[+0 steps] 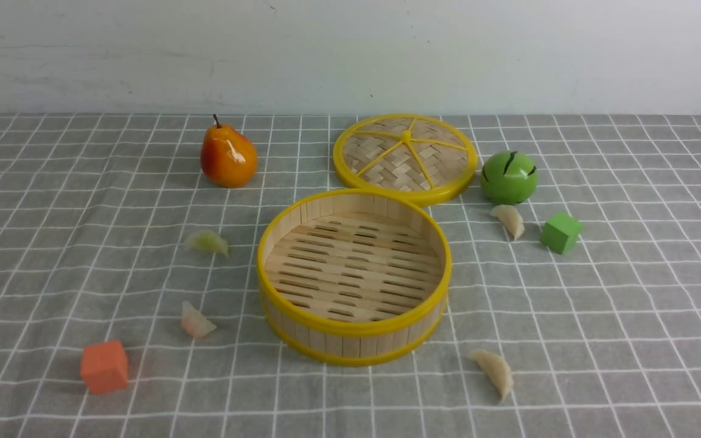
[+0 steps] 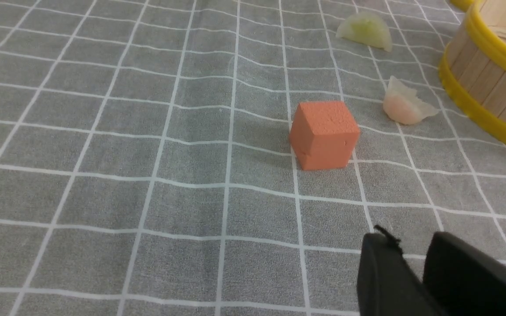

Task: Put the dumplings into the steamer on the table with the grey tablecloth.
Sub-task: 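Reach for and grasp a dumpling on the table with the left gripper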

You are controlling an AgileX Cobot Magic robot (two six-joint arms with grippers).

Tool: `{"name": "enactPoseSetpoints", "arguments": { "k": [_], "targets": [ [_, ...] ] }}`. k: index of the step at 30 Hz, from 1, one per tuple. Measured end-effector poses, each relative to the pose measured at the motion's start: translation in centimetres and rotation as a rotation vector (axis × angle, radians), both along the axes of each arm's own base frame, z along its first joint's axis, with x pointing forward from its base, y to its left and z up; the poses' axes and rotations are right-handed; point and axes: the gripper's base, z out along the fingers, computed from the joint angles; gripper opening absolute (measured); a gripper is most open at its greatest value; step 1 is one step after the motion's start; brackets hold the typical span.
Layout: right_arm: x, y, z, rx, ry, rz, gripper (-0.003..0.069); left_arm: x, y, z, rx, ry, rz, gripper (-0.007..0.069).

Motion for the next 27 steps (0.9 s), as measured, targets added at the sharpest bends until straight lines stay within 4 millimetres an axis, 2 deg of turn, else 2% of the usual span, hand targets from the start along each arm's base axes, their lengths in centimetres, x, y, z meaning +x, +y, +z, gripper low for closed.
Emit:
{"name": "enactPoseSetpoints", "arguments": {
  "k": [9,11,15,16,18,19,21,25,27],
  "targets": [
    [0.1,-0.1,0.2,-0.008,-0.045,-0.005,0.0239,0.2,0.0,0.6,-0.011,-0.067,0.002,0.0149],
    [0.3,-0.1,0.8,-0.002,-0.112,-0.01,0.0239,0.3,0.0,1.2,-0.027,-0.138,0.005,0.0151],
    [0.4,-0.2,3.0,0.024,-0.355,-0.024,0.0239,0.5,0.1,3.0,-0.042,-0.332,0.015,0.0154],
    [0.4,-0.2,3.0,0.026,-0.363,-0.025,0.0239,0.5,0.1,3.1,-0.042,-0.341,0.016,0.0154],
    [0.2,-0.3,4.6,0.094,-0.53,-0.035,0.0239,0.4,0.2,4.1,-0.046,-0.453,0.022,0.0158],
    [0.2,-0.3,4.7,0.107,-0.541,-0.036,0.0239,0.4,0.2,4.1,-0.046,-0.46,0.022,0.0159],
    [-0.3,-0.4,6.1,0.225,-0.68,-0.037,0.0239,0.3,0.2,4.9,-0.057,-0.542,0.027,0.0163],
    [-0.7,-0.5,7.0,0.357,-0.767,-0.021,0.0239,0.1,0.3,5.6,-0.145,-0.619,0.036,0.0164],
    [-1.0,-0.6,7.4,0.47,-0.801,-0.002,0.0239,0.0,0.4,5.9,-0.273,-0.656,0.045,0.0164]
  ]
}}
